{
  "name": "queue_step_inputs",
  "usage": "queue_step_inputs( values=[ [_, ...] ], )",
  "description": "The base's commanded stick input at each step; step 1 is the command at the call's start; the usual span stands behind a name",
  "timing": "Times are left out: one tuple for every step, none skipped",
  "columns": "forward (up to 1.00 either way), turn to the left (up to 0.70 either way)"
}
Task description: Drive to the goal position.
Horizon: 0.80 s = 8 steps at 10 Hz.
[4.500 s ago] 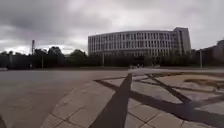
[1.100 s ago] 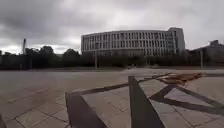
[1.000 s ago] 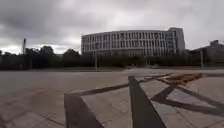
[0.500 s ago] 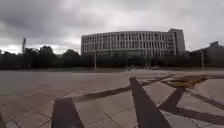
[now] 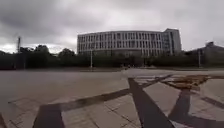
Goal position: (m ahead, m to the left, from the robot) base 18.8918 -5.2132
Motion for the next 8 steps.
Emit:
queue_step_inputs(
  values=[
    [0.7,0.0],
    [0.7,0.0],
    [0.7,0.0],
    [0.7,0.0],
    [0.7,0.0],
    [0.7,0.0],
    [0.7,0.0],
    [0.7,0.0]
  ],
)
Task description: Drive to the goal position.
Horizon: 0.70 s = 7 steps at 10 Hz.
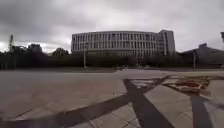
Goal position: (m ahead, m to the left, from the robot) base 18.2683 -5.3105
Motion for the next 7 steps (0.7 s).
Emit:
queue_step_inputs(
  values=[
    [0.7,0.0],
    [0.7,0.0],
    [0.7,0.0],
    [0.7,0.0],
    [0.7,0.0],
    [0.7,0.0],
    [0.7,0.0]
  ],
)
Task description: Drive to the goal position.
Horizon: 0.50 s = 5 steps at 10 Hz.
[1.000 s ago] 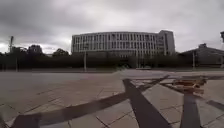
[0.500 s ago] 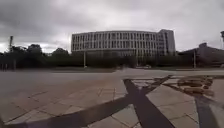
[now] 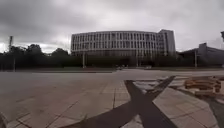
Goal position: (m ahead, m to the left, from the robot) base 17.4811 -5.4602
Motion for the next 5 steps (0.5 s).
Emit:
queue_step_inputs(
  values=[
    [0.7,0.0],
    [0.7,0.0],
    [0.7,0.0],
    [0.7,0.0],
    [0.7,0.0]
  ],
)
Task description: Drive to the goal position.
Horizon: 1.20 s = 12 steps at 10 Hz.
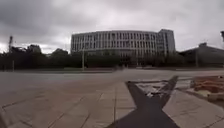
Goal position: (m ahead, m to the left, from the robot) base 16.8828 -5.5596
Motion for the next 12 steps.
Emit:
queue_step_inputs(
  values=[
    [0.7,0.0],
    [0.7,0.0],
    [0.7,0.0],
    [0.7,0.0],
    [0.7,0.0],
    [0.7,0.0],
    [0.7,0.0],
    [0.7,0.0],
    [0.7,0.0],
    [0.7,0.0],
    [0.7,-0.01],
    [0.7,-0.15]
  ],
)
